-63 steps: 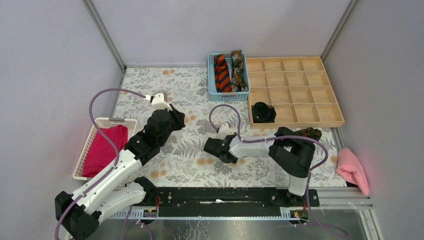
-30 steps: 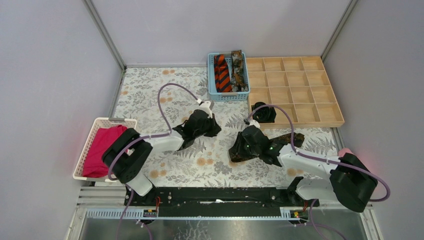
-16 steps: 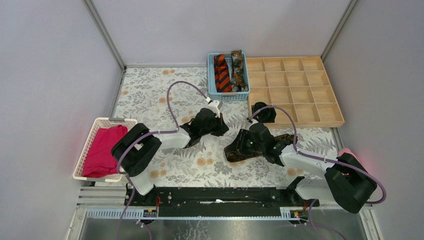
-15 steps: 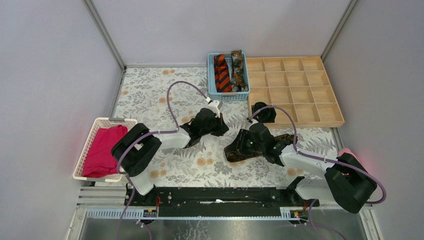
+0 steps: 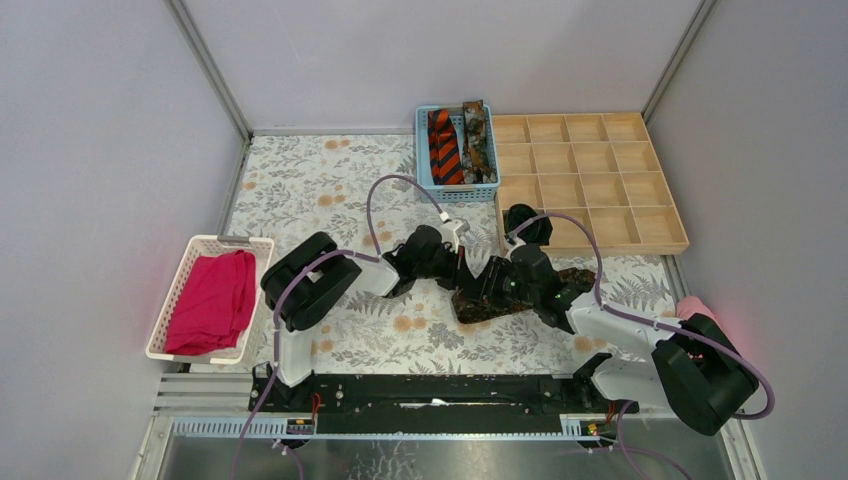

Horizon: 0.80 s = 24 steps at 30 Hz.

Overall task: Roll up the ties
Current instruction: Roll the tie at the center of the board.

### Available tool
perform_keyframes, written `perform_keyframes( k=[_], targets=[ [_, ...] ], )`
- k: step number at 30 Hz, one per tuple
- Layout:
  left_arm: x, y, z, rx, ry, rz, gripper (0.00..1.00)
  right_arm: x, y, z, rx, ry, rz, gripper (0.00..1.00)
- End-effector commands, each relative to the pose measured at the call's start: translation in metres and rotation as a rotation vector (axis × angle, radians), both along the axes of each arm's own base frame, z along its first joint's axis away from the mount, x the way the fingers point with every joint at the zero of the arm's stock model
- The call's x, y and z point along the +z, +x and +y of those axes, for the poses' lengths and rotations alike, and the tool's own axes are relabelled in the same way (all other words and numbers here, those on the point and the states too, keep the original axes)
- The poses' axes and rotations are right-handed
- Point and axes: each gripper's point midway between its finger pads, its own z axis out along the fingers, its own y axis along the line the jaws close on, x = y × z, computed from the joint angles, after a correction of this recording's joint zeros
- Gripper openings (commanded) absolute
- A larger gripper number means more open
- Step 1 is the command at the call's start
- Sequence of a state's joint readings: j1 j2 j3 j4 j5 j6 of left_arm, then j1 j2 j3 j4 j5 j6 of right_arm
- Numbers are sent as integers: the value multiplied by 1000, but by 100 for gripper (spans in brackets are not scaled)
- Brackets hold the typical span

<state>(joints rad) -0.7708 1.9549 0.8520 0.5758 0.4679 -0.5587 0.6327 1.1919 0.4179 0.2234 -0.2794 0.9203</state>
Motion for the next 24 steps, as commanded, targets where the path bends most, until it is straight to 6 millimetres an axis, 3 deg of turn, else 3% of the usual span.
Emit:
perform_keyframes(
  k=[1, 13, 24],
  targets=[
    [17, -25, -19, -155, -153, -11, 0, 2, 1, -7, -2, 22, -13, 30],
    [15, -40, -17, -247, -149, 11, 0, -3, 11, -36, -93, 12, 4, 29],
    [10, -40, -20, -272, -126, 20, 0, -26, 17, -64, -160, -161, 46, 29]
  ],
)
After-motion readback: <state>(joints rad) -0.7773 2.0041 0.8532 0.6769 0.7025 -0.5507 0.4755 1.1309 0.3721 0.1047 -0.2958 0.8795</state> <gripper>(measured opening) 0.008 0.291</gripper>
